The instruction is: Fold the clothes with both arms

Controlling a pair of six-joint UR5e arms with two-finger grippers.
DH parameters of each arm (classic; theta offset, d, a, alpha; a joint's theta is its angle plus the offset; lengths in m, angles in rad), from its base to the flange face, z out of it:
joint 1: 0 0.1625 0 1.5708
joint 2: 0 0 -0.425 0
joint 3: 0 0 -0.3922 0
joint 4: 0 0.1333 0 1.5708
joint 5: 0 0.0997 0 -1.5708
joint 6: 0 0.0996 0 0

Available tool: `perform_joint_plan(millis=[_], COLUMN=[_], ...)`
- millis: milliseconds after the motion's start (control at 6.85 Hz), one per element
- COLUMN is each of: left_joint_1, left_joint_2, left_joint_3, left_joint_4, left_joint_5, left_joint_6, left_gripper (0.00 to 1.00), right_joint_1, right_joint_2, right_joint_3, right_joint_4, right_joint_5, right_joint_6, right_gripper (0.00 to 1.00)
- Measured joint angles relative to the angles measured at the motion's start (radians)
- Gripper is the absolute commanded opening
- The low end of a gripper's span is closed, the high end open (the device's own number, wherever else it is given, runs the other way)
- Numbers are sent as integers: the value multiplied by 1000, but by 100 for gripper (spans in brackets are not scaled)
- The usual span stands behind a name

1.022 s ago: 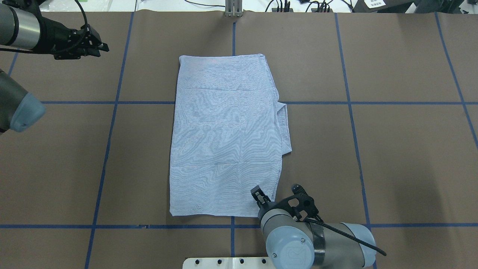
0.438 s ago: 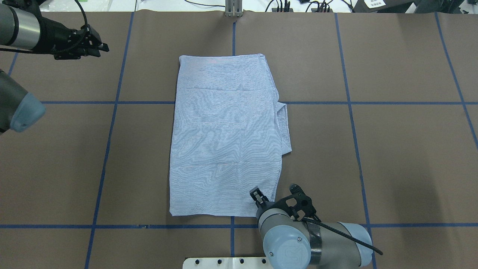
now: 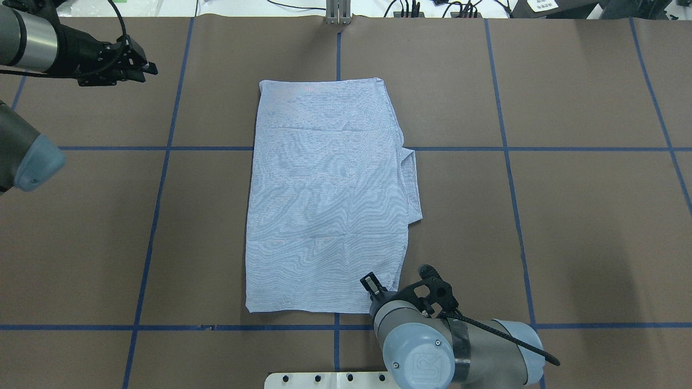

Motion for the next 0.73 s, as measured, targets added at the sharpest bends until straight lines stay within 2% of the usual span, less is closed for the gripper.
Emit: perform_joint_plan(millis=[146, 292, 438, 584, 730], left_joint_1=[0, -1, -1, -1, 0], left_joint_2=[0, 0, 3, 9, 12], left_joint_3=[-1, -2, -6, -11, -15], left_joint_4=[0, 0, 0, 0, 0], left_joint_5=[0, 0, 0, -1, -1], left_joint_6=[0, 0, 0, 0, 0], left_gripper=[40, 40, 40, 40, 40], right_joint_1=[0, 0, 0, 0, 0], right_joint_2=[-1, -1, 0, 0, -1], right_joint_3=[-1, -2, 2, 9, 11], right_joint_4=[1, 1, 0, -3, -6], right_joint_5=[4, 5, 6, 7, 8], right_joint_6=[0, 2, 2, 1, 0], right_gripper=[0, 5, 7, 0, 0])
